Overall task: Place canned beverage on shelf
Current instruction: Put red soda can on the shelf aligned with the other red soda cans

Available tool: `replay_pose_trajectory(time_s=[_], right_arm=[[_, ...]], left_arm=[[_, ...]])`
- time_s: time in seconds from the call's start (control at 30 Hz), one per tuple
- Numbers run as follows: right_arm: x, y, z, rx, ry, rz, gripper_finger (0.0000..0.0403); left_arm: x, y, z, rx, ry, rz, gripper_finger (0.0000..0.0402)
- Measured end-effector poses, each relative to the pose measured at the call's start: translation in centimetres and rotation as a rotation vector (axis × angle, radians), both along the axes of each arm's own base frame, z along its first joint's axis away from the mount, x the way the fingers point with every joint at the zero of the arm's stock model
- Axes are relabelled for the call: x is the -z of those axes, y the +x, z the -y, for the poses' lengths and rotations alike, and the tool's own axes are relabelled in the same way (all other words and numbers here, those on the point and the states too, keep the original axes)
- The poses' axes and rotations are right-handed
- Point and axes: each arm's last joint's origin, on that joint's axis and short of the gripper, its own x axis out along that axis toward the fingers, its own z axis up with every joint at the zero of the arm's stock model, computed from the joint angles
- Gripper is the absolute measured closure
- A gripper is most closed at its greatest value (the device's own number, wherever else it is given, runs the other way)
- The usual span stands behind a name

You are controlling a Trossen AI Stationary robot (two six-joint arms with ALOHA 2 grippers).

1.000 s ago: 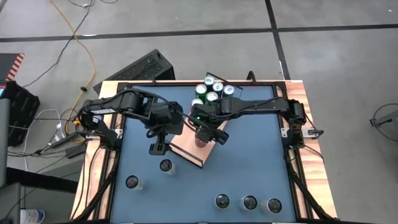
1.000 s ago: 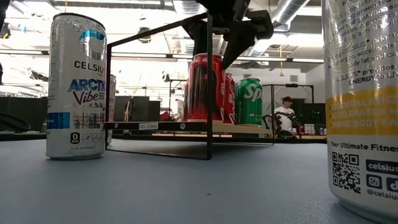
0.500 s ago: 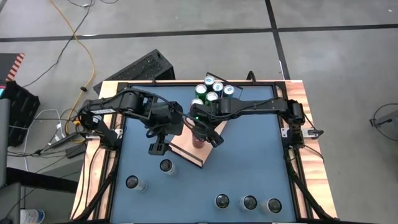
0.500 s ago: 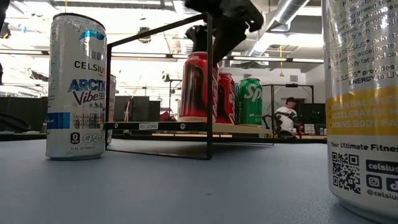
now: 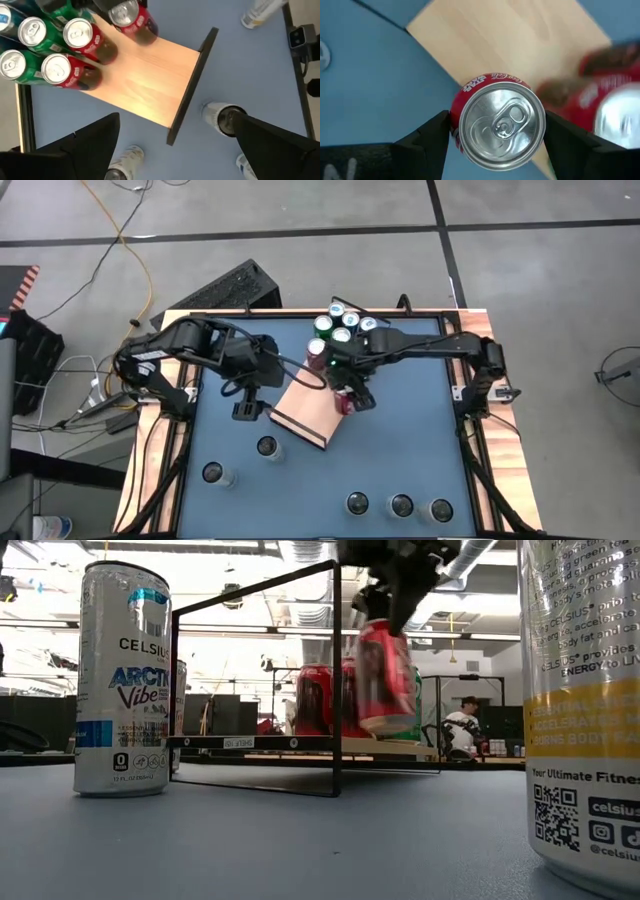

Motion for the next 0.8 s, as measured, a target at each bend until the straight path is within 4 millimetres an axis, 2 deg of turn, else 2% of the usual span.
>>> replay_pose_trajectory(time_s=[0.17,0.27,0.4,0.53,0.8], right_arm=[[0.1,-2.3,0.5,0.074,-0.029,0.000,0.0129],[-0.2,-4.0,0.5,0.103,-0.061,0.056,0.0129],[0.1,-5.3,0.6,0.114,-0.088,0.143,0.0130],[0.9,-6.0,1.2,0.105,-0.097,0.139,0.0130],[2.0,-5.8,3.2,0.099,-0.129,0.111,0.0130]], left_arm=[[-0.3,-0.4,-0.1,-0.013,0.021,0.015,0.0030],[-0.3,-0.4,-0.1,-0.012,0.024,0.014,0.0030],[-0.3,-0.4,-0.3,-0.022,0.043,0.016,0.0030],[-0.3,-0.4,-0.4,-0.048,0.081,0.020,0.0030],[-0.3,-0.3,-0.5,-0.074,0.104,0.024,0.0030]])
